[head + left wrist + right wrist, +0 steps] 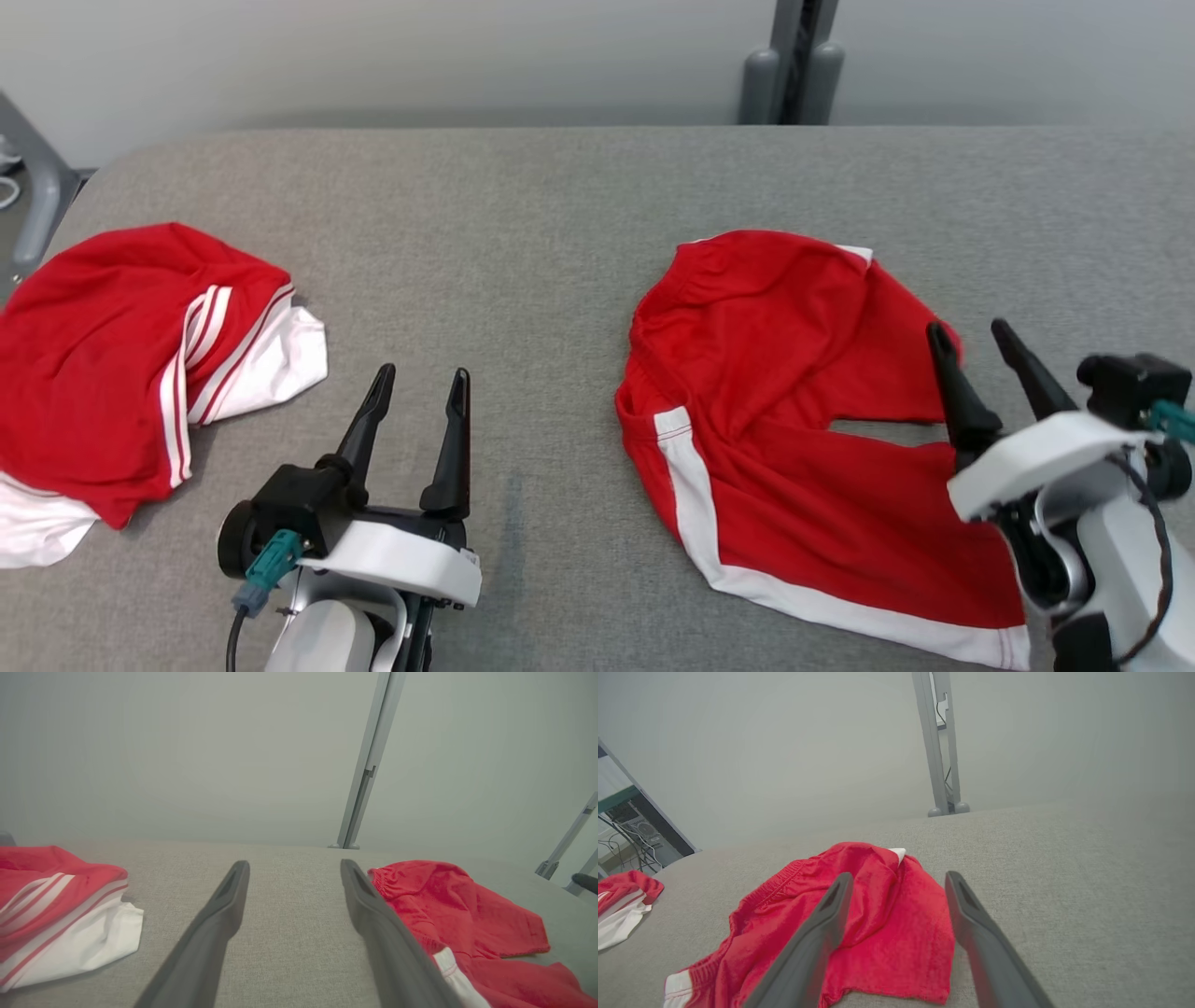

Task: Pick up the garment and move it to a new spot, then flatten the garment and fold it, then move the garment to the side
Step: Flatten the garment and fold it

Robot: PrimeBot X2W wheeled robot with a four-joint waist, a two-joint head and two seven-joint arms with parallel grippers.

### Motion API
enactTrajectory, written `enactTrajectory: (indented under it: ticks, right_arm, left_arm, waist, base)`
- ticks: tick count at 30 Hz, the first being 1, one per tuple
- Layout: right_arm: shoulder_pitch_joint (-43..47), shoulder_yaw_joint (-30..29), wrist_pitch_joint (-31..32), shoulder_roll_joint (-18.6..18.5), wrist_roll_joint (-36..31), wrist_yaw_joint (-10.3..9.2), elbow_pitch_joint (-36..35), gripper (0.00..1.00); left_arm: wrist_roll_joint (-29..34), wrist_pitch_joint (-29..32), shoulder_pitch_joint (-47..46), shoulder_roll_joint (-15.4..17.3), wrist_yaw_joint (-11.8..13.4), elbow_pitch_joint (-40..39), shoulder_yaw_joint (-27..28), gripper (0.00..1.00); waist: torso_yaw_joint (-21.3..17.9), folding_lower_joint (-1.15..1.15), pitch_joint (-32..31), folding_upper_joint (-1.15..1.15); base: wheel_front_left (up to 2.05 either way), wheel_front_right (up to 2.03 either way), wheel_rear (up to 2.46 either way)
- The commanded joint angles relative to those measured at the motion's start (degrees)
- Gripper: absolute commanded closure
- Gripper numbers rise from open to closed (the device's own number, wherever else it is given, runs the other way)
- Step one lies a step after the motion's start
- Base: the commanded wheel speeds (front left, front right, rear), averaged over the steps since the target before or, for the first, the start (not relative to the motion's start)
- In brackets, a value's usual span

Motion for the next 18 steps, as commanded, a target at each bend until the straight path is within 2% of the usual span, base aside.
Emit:
enactTrajectory:
  ticks: [1, 9, 16, 17, 18]
  right_arm:
    - [-1.76, 0.22, 0.15, -0.77, -0.36, 0.00, 0.74, 0.00]
    - [-11.01, -3.70, 2.24, -4.41, 0.46, 0.00, 13.60, 0.00]
    - [-12.92, -0.29, 6.19, -5.38, 3.56, 0.00, 19.38, 0.00]
    - [-13.30, 0.67, 6.18, -5.84, 3.34, 0.00, 19.62, 0.94]
    - [-13.74, 1.11, 5.88, -6.26, 3.26, 0.00, 19.83, 1.00]
  left_arm:
    - [-0.29, -0.23, -0.86, 0.21, 0.26, -0.21, -0.25, 0.00]
    - [-1.30, -0.23, -2.93, 0.20, 0.79, -0.42, -2.74, 0.00]
    - [-1.67, -0.23, -3.64, 0.20, 1.11, -0.43, -3.07, 0.00]
    - [-1.76, -0.23, -3.74, 0.20, 1.21, -0.47, -3.11, 0.00]
    - [-1.85, -0.23, -3.83, 0.20, 1.30, -0.52, -3.13, 0.00]
  waist:
    - [1.43, 0.00, 1.49, 0.00]
    - [6.47, 0.00, 5.61, 0.00]
    - [8.04, 0.00, 6.98, 0.00]
    - [8.08, 0.00, 7.05, 0.00]
    - [8.09, 0.00, 7.09, 0.00]
  base:
    - [0.00, 0.00, 0.00]
    - [0.00, 0.00, 0.00]
    - [0.00, 0.00, 0.00]
    - [0.00, 0.00, 0.00]
    - [0.00, 0.00, 0.00]
